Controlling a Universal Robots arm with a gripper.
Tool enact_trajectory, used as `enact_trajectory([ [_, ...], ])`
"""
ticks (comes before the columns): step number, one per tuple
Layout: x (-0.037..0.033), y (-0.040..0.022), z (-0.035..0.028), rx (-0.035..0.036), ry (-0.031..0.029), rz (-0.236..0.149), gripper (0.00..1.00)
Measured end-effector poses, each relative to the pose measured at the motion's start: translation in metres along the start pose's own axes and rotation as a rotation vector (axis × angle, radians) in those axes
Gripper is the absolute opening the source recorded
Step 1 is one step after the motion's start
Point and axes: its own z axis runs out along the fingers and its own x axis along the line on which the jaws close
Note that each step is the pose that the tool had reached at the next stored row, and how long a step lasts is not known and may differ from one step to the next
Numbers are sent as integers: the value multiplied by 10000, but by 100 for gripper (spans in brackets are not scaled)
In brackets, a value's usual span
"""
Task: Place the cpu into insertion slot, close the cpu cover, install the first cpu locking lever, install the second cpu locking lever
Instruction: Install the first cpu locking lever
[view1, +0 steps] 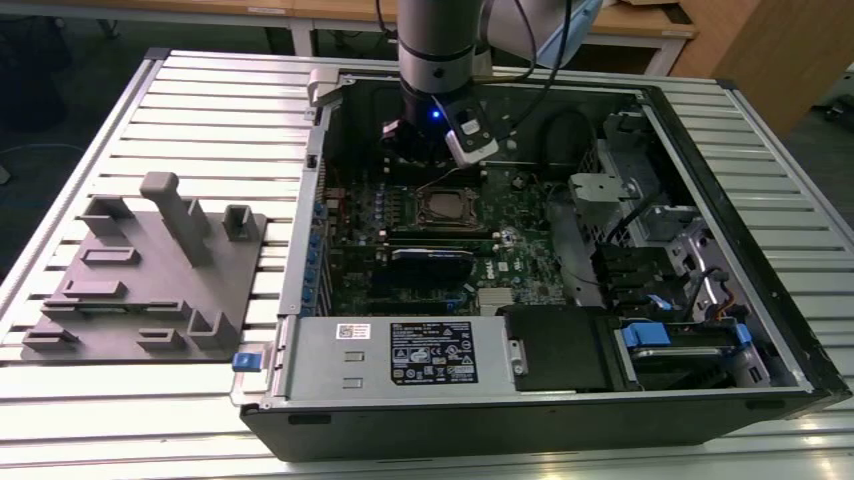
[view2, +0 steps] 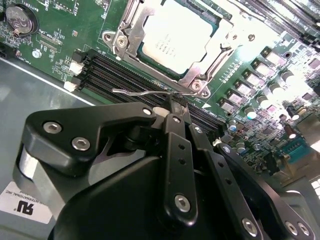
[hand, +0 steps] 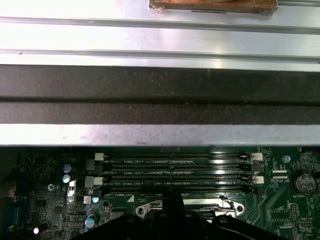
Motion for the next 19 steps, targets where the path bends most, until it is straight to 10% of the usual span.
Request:
enact_trajectory([
  [19,-69,29,9,1,0,5,11],
])
